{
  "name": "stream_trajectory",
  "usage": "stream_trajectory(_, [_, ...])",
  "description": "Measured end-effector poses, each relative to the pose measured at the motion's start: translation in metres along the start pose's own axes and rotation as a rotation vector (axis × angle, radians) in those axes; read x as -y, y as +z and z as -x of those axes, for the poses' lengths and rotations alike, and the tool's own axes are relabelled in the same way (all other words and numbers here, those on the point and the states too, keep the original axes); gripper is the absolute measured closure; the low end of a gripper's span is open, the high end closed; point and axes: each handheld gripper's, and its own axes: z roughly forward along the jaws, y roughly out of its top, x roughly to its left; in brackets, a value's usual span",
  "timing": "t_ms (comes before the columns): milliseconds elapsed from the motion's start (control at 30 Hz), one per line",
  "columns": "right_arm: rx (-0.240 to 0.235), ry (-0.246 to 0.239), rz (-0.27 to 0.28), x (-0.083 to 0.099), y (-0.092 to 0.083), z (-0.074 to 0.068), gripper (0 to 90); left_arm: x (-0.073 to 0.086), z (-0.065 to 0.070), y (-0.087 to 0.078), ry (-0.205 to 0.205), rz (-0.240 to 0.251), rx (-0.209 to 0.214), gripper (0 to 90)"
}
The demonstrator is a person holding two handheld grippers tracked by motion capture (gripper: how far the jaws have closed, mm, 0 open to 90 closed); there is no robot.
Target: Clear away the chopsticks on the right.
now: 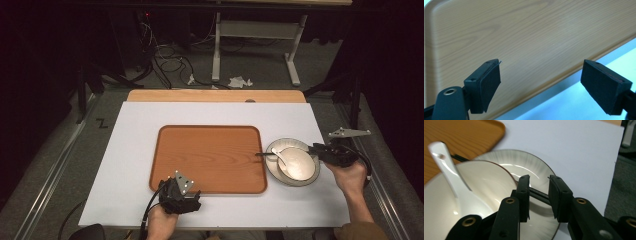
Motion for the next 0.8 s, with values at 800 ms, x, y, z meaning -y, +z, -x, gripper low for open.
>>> stream_trajectory(800, [0.008,-0.031,-0.119,-0.006,0.034,0.011,68.2,0.009,-0.004,-0.005,-0.035,-0.013,-0.027,16.5])
